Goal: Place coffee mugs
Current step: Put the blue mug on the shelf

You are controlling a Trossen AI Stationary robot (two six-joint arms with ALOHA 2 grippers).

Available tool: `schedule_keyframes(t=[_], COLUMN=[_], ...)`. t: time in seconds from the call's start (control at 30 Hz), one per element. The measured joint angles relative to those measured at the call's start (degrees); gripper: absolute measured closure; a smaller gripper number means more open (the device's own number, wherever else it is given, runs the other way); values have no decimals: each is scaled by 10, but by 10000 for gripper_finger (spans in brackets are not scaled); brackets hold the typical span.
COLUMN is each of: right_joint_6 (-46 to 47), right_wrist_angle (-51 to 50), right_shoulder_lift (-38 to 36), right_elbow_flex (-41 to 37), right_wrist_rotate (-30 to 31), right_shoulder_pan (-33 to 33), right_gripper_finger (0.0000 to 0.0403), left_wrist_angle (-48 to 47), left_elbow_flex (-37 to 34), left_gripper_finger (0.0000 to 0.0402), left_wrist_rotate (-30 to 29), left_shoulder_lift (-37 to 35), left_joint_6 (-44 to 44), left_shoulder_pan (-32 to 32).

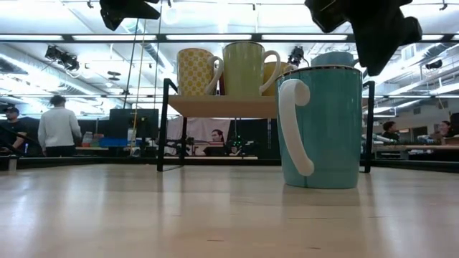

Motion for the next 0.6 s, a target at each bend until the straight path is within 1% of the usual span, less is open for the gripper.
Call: schedule_keyframes(t=[0.23, 0.43, 0.6], right_joint_6=[-1, -2, -8], right_wrist_angle=[14, 21, 24], right_shoulder_lift=[13, 15, 16], right_elbow_flex=[0, 0, 0], right_wrist_rotate=[-2, 18, 20], right_shoulder_pan=[-13, -25, -30], right_gripper_finger=[282, 282, 282], left_wrist_angle=[0, 0, -1], left_elbow_flex=[0, 0, 0], left_gripper_finger=[235, 235, 235], left_wrist_rotate=[0, 0, 0], left_shoulder_lift=[0, 0, 0], left_joint_6=[1, 1, 1], left_shoulder_pan=[0, 0, 0])
